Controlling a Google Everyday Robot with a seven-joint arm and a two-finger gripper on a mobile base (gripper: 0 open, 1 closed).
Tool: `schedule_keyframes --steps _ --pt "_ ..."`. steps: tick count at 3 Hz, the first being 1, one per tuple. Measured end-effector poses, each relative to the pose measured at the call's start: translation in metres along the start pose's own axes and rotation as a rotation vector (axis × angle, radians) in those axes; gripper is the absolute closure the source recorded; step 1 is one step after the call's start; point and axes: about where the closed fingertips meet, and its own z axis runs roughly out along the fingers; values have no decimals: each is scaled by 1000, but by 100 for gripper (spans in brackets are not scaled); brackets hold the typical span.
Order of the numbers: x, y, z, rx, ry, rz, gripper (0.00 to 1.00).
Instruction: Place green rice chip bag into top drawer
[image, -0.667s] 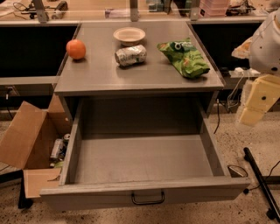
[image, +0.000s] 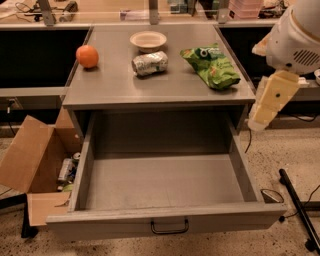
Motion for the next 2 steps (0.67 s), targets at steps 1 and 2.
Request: schedule_keyframes --steps 1,2 --pt "-26 -53 26 26 -70 25 0" --pt "-44 -123 65 47 -189 156 0"
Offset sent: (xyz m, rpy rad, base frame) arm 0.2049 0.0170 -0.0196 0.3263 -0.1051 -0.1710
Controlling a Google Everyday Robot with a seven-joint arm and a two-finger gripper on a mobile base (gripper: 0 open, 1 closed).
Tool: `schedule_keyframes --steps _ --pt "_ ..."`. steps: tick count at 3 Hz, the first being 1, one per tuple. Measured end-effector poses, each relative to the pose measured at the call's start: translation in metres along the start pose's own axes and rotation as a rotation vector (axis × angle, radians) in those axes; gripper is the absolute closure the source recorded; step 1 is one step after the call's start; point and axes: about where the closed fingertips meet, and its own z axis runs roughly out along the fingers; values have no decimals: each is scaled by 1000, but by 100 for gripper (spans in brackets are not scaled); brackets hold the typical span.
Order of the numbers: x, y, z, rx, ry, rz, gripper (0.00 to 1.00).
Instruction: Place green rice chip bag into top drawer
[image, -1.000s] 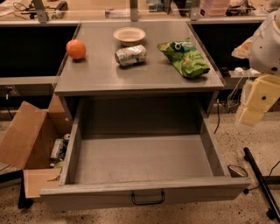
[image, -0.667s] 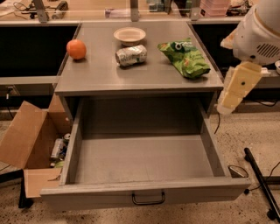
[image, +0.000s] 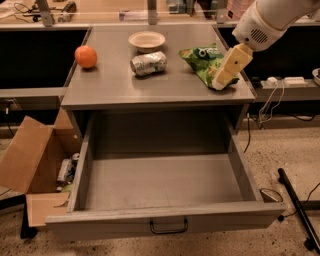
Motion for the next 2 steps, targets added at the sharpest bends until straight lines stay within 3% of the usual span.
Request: schedule_keyframes --steps 2 --pt "-4 -54 58 -13 -63 204 0"
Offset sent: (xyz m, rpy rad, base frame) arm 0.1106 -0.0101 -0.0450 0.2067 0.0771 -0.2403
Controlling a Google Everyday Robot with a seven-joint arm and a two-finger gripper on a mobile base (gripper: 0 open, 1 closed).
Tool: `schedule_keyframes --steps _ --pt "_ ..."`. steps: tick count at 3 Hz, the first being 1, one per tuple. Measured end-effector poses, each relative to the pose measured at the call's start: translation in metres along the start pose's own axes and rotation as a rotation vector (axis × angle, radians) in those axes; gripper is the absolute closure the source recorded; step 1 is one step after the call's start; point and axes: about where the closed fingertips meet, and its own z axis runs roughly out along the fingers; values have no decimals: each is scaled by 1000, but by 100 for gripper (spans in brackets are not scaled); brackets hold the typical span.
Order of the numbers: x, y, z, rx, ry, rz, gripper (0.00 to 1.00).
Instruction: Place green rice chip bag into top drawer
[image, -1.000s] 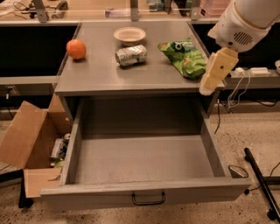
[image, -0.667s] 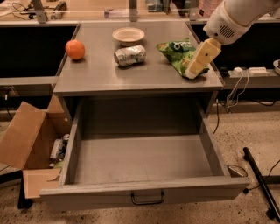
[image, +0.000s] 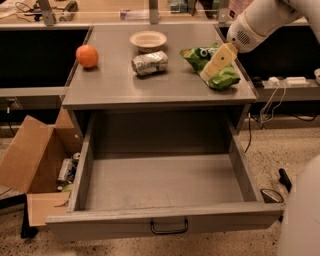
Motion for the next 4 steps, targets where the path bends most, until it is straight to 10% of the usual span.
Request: schedule_keyframes --steps 4 --pt "12 -49 52 30 21 152 0"
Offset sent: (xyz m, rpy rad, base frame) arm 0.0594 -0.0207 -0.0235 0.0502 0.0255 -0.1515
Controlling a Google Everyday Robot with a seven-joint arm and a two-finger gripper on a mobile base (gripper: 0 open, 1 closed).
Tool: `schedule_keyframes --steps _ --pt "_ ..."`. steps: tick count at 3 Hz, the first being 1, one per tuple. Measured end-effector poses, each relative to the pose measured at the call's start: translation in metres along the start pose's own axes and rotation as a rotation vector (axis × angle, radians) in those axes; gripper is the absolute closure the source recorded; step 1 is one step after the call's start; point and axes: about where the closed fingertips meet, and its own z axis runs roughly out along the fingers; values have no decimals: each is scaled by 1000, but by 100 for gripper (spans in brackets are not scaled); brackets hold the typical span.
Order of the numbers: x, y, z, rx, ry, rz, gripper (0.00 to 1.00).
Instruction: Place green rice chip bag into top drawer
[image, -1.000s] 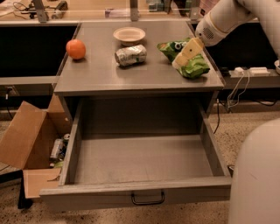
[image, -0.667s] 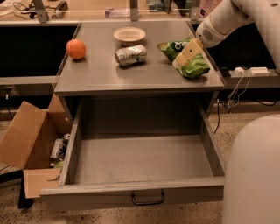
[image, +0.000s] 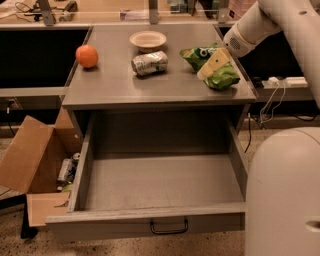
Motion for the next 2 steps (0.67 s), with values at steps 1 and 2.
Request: schedule_keyframes --steps 1,2 --pt "0 0 13 -8 19 -6 14" --pt "-5 4 22 -18 23 -24 38"
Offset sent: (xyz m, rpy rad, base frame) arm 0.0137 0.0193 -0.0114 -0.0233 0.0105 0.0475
